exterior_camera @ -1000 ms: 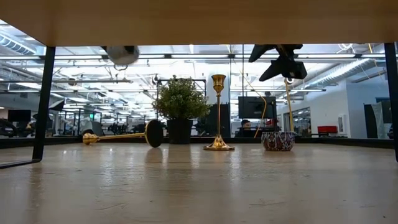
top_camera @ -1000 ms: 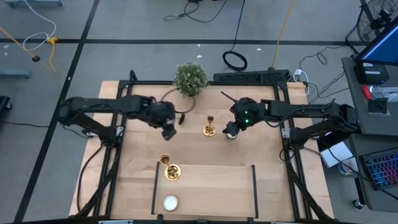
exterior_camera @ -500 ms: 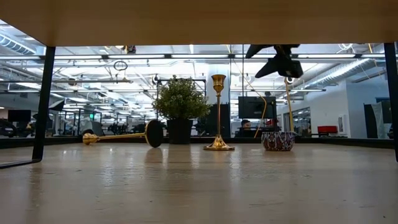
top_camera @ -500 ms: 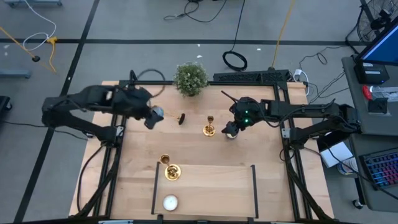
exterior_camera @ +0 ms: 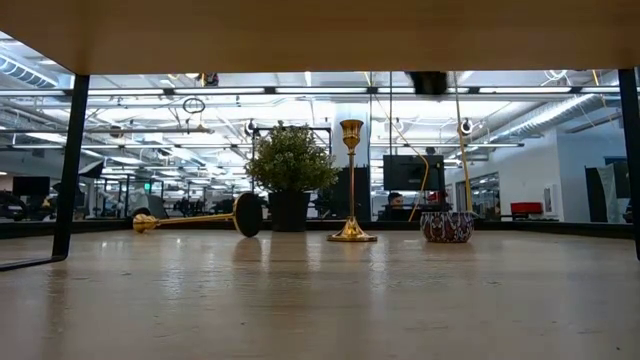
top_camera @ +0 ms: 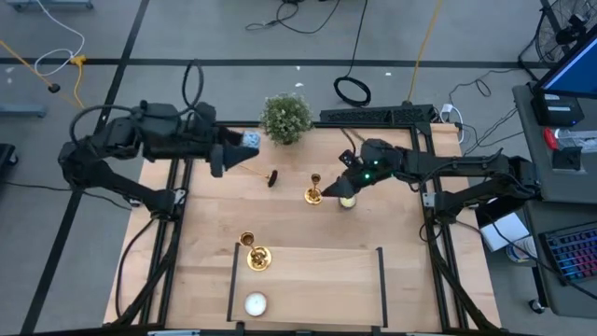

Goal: Pick & Place candle stick holders
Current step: Put the light blue scented candle on the shelf

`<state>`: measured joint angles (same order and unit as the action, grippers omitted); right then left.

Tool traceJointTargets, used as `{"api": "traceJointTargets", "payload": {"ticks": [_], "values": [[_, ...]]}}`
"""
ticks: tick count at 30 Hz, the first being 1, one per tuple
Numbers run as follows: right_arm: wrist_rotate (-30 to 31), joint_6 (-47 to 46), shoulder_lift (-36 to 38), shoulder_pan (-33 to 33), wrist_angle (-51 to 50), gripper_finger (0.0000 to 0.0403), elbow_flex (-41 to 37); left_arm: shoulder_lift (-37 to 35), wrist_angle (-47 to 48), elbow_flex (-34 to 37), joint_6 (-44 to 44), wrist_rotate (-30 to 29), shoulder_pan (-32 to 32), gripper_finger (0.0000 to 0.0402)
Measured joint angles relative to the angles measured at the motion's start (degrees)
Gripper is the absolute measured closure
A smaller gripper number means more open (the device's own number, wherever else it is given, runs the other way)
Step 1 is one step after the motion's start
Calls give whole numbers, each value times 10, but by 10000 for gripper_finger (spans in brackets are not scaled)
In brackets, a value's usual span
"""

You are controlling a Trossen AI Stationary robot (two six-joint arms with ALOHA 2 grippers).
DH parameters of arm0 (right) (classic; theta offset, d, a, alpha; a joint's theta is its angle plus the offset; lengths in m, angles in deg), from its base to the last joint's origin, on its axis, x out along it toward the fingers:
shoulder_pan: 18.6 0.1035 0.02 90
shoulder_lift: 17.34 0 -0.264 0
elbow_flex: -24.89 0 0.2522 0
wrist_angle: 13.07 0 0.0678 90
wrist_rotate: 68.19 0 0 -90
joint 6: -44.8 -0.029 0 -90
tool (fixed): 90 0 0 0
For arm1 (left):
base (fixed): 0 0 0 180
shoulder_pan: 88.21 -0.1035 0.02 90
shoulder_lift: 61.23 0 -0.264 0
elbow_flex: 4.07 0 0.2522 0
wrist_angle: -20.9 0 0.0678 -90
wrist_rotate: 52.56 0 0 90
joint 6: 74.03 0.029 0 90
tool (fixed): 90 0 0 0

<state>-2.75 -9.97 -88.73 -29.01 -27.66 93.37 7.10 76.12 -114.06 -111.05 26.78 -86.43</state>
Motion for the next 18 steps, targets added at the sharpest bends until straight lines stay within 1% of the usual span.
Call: {"api": "traceJointTargets", "payload": {"ticks": [2,5,7,9,12,14,16,18], "values": [[-23,-40,0,0,96,177,0,15,-17,0,6,0,7,108],[-40,-102,0,0,254,177,0,36,-52,1,8,1,22,108],[-32,-126,1,0,351,177,0,51,-89,1,3,6,33,108],[-10,-129,1,0,426,177,0,59,-118,1,-10,17,42,108],[20,-101,3,5,500,177,0,71,-188,1,-28,32,53,108],[47,-74,5,13,531,177,0,71,-213,1,-38,58,56,108],[64,-38,7,24,545,177,0,71,-244,1,-42,81,59,108],[88,-10,8,36,550,177,0,70,-247,1,-41,103,62,108]]}}
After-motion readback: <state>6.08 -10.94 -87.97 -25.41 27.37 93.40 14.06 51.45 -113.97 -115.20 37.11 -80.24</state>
